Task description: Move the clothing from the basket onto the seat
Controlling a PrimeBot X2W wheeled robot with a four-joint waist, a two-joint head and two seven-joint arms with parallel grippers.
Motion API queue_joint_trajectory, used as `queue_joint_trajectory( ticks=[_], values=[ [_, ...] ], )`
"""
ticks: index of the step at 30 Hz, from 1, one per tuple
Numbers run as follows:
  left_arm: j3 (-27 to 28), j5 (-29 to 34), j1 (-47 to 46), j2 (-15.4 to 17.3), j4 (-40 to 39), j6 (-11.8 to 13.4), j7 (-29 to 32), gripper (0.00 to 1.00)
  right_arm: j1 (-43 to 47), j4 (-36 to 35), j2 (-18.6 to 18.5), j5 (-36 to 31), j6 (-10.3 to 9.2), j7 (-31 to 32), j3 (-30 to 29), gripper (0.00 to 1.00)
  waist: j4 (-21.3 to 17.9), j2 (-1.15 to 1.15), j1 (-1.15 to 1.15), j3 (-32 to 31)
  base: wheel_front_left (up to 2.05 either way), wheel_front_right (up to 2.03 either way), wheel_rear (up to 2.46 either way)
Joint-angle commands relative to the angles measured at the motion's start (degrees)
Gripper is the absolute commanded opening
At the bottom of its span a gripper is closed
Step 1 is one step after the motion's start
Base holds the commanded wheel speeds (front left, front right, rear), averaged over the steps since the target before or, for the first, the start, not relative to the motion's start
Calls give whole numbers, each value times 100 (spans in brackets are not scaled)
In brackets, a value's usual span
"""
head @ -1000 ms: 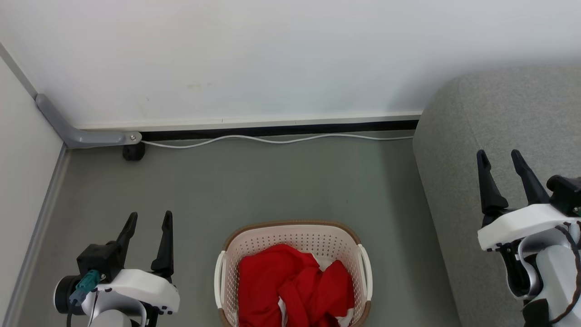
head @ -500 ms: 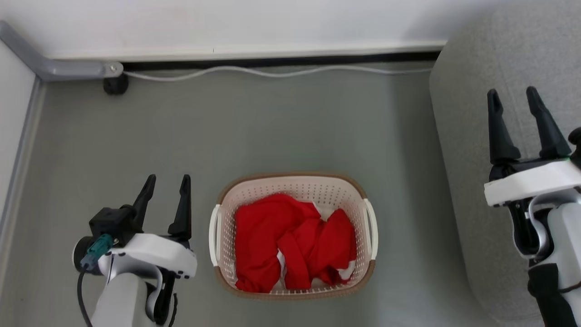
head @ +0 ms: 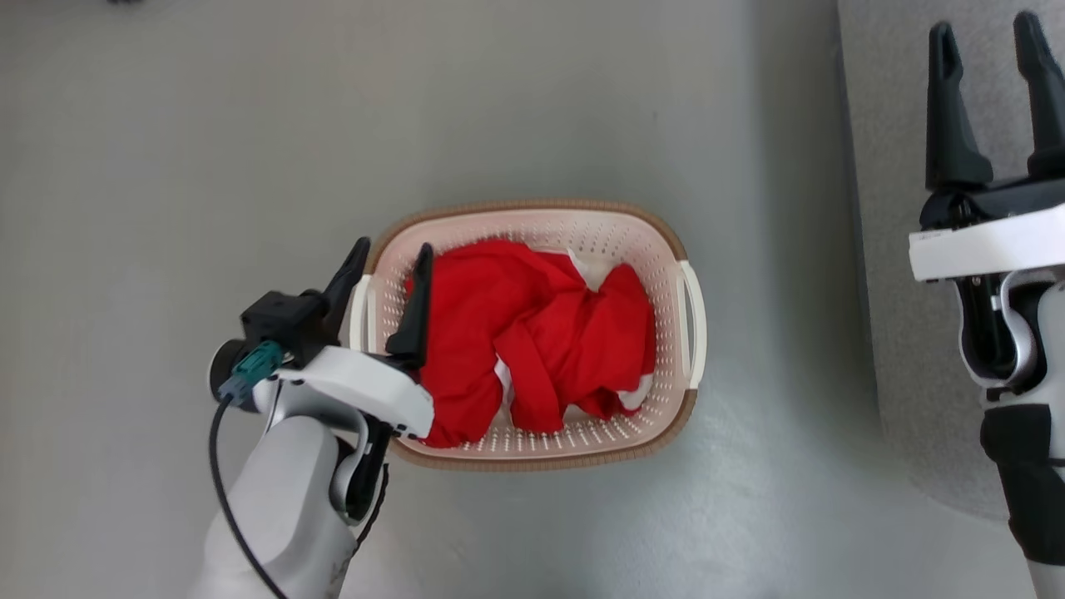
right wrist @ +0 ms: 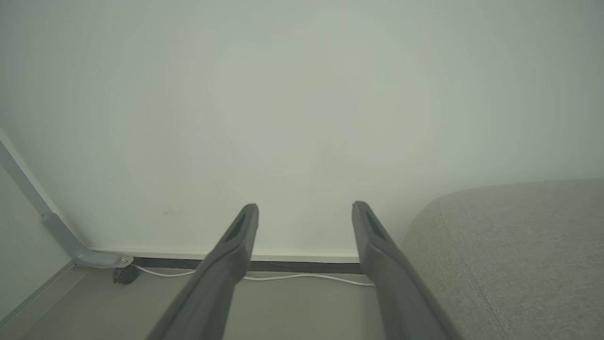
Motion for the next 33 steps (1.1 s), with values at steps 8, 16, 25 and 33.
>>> queue_joint_trajectory(
  ticks=[8, 16, 25, 33],
  values=[
    [-872, -310, -619, 82, 532, 25, -59, 100, -344, -322, 106, 69, 25, -75, 236, 100, -289, 0, 0, 809, 0, 0, 0],
    [-2014, -604, -1223, 82, 1046, 11, -59, 100, -597, -411, 206, 123, 25, -76, 483, 100, -585, 0, 0, 1172, 0, 0, 0],
    [-2764, -606, -1897, 82, 1933, -62, -59, 100, -906, -596, 354, 142, 25, -76, 733, 100, -958, 0, 0, 1627, 0, 0, 0],
    [-2797, -549, -2576, 82, 3003, -92, -59, 100, -1220, -865, 568, 168, 25, -76, 931, 100, -1236, 0, 0, 2108, 0, 0, 0]
  ],
)
